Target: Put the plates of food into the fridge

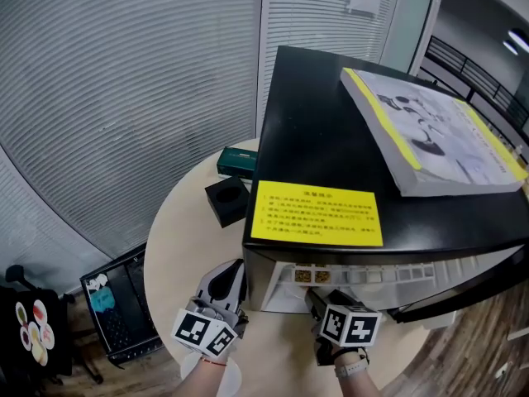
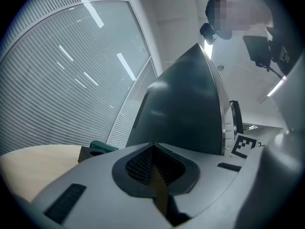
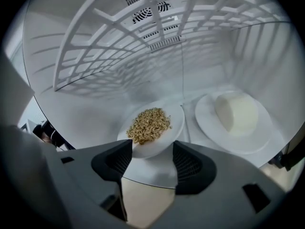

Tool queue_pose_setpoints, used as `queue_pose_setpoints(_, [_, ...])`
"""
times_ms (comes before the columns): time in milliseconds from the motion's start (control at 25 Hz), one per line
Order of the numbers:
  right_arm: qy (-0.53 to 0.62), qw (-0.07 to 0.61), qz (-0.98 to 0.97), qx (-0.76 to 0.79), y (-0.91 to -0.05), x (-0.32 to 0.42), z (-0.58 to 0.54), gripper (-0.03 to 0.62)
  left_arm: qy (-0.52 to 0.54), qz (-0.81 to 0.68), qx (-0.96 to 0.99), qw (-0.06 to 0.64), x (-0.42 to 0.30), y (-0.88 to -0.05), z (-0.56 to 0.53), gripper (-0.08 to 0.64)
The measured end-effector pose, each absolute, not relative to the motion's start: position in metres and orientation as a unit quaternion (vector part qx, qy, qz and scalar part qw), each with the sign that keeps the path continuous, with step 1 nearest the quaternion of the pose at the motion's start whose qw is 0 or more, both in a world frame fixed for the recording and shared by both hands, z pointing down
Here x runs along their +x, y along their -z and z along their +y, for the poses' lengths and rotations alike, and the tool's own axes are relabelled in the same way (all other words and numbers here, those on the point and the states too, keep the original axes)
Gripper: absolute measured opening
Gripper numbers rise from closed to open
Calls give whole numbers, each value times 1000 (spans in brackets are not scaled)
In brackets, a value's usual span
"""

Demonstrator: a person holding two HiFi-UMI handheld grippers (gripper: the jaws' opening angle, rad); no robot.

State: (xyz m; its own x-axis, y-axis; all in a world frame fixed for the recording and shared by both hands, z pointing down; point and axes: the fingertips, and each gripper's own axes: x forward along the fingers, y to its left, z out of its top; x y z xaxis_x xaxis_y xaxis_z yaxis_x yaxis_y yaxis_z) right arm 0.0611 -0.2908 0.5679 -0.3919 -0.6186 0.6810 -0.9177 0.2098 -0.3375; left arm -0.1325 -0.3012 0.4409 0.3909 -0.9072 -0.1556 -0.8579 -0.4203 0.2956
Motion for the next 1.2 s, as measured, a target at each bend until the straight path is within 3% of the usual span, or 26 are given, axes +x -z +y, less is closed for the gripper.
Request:
queue_pose_setpoints(640, [-280,217,-773,527,-554,66,-282,247,151,-532,829,83,-132,-435,-296,6])
queue_pose_setpoints(1000, [-210,177,-811,517,-526,56,-266,244,149,-533,829,82,-133,-429,-281,6])
queue_pose_setpoints(1080, [-186,174,-813,524,-517,57,-263,215,150,-534,828,84,-133,-429,-277,6])
queue_pose_setpoints(1200, [-163,143,-818,533,-501,58,-259,118,147,-534,828,83,-131,-429,-270,6])
